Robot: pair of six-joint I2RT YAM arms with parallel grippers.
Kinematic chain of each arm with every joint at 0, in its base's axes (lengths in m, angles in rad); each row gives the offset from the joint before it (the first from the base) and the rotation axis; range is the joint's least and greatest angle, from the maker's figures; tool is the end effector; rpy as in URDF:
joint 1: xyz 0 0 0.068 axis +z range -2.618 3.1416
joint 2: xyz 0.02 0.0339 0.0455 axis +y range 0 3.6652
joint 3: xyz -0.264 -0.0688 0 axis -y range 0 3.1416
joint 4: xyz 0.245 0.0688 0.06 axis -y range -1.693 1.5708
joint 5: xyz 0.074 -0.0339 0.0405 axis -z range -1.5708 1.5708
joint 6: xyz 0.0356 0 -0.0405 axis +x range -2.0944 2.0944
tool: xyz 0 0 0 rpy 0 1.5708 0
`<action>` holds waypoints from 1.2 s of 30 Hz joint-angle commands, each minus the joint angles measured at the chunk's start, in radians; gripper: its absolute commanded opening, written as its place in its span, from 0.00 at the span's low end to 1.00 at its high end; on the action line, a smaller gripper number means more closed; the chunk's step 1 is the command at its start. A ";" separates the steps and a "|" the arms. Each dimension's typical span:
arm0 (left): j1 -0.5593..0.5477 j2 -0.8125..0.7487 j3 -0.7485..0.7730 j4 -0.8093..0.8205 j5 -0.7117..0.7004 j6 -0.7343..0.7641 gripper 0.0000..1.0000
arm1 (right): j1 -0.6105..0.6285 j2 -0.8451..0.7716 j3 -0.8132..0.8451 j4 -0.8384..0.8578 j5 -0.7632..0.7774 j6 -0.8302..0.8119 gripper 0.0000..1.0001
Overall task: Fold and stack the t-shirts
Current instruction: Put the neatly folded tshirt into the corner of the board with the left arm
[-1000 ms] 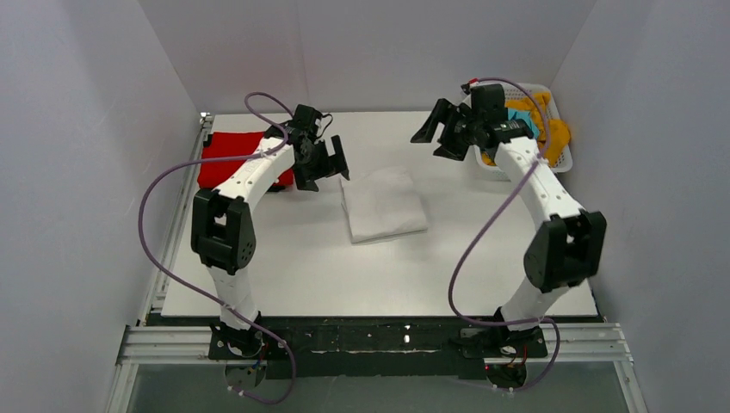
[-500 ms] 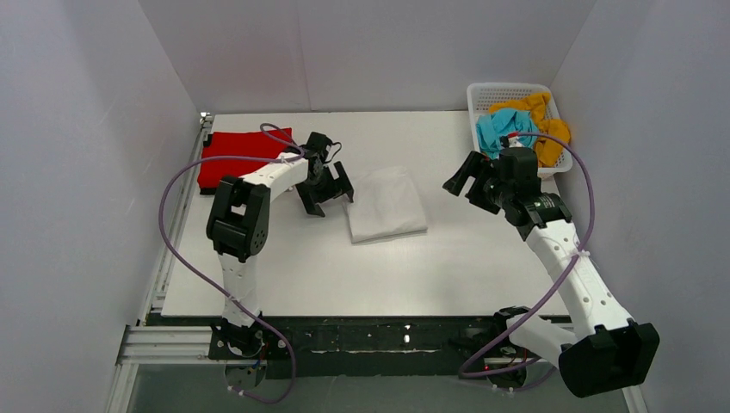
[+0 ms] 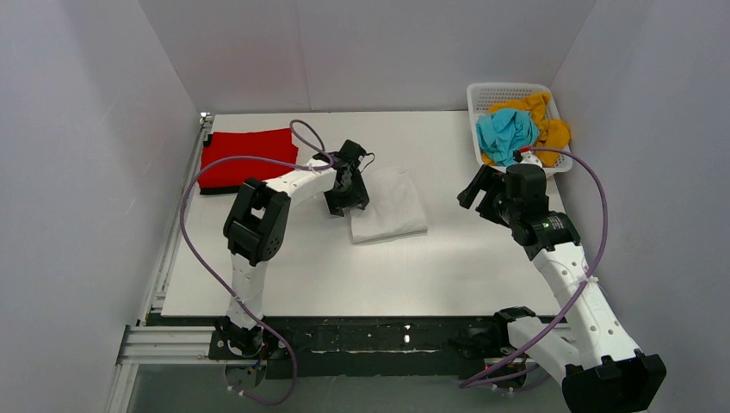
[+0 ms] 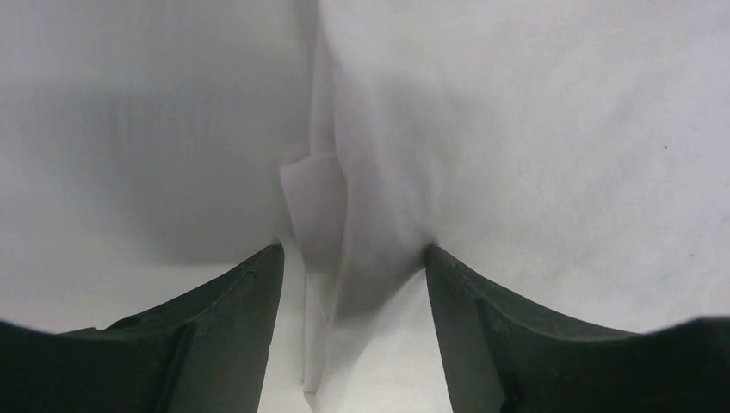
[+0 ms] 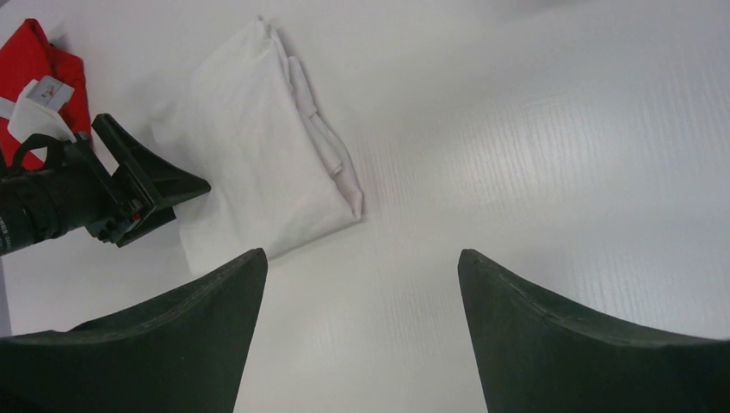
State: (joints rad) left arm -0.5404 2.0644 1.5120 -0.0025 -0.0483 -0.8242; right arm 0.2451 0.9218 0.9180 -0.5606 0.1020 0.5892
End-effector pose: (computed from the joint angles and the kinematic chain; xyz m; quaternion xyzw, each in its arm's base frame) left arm 0.4110 -0.2446 0.2108 -0.1352 0.8630 -0.2902 0.3907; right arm 0.1931 0.0446 0.3244 0.1740 0.8578 0.1543 0.4584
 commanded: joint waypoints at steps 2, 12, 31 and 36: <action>-0.038 0.146 0.081 -0.271 -0.134 -0.015 0.53 | -0.006 -0.016 -0.009 -0.018 0.052 -0.035 0.90; -0.040 0.212 0.161 -0.292 -0.109 0.060 0.00 | -0.010 -0.023 -0.041 -0.001 0.074 -0.057 0.90; 0.064 0.155 0.530 -0.428 -0.484 0.942 0.00 | -0.015 0.023 -0.035 0.030 0.076 -0.114 0.89; 0.127 0.145 0.562 -0.400 -0.510 1.013 0.00 | -0.016 0.067 -0.019 0.035 0.076 -0.115 0.89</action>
State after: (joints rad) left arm -0.4606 2.2856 2.0212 -0.3260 -0.4614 0.0681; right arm 0.2356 0.9668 0.8730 -0.5705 0.1589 0.4908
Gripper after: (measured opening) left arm 0.063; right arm 0.892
